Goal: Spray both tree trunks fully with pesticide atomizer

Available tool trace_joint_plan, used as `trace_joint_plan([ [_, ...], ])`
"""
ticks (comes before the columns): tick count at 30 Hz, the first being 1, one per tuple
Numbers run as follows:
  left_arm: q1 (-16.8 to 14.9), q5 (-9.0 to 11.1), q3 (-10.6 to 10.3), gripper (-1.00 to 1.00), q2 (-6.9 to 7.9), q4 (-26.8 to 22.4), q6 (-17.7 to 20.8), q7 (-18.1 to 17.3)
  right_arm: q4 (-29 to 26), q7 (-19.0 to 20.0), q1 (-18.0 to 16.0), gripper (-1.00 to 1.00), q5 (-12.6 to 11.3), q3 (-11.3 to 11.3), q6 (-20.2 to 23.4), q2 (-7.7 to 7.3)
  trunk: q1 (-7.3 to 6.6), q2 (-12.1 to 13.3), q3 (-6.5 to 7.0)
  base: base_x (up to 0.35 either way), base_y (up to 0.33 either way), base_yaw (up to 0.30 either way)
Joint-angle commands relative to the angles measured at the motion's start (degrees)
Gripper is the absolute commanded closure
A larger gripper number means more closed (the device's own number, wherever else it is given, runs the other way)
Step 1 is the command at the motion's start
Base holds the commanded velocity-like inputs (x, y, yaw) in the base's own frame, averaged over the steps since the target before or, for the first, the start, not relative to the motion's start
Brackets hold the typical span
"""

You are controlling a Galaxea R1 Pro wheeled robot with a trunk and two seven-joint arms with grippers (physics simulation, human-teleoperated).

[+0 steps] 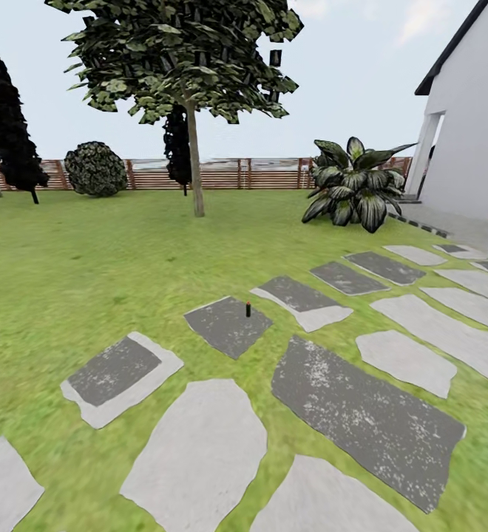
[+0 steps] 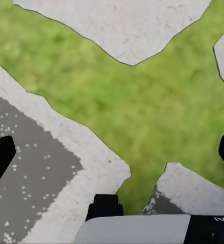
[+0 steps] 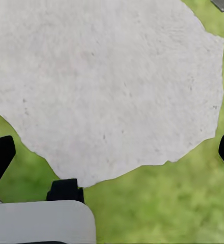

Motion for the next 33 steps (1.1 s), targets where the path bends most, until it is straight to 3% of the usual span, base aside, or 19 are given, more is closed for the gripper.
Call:
trace_joint_plan([
  [1, 0.0, 0.0, 0.0, -1.0, 0.01, 0.0, 0.0, 0.0, 0.0, 0.0, 0.0, -1.0, 0.0, 0.0, 0.0, 0.0, -0.02, 0.0, 0.0, 0.304, -0.158, 0.0],
  [33, 0.0, 0.0, 0.0, -1.0, 0.01, 0.0, 0.0, 0.0, 0.0, 0.0, 0.0, -1.0, 0.0, 0.0, 0.0, -0.2, -0.02, 0.0, 0.0, 0.304, -0.153, 0.0],
])
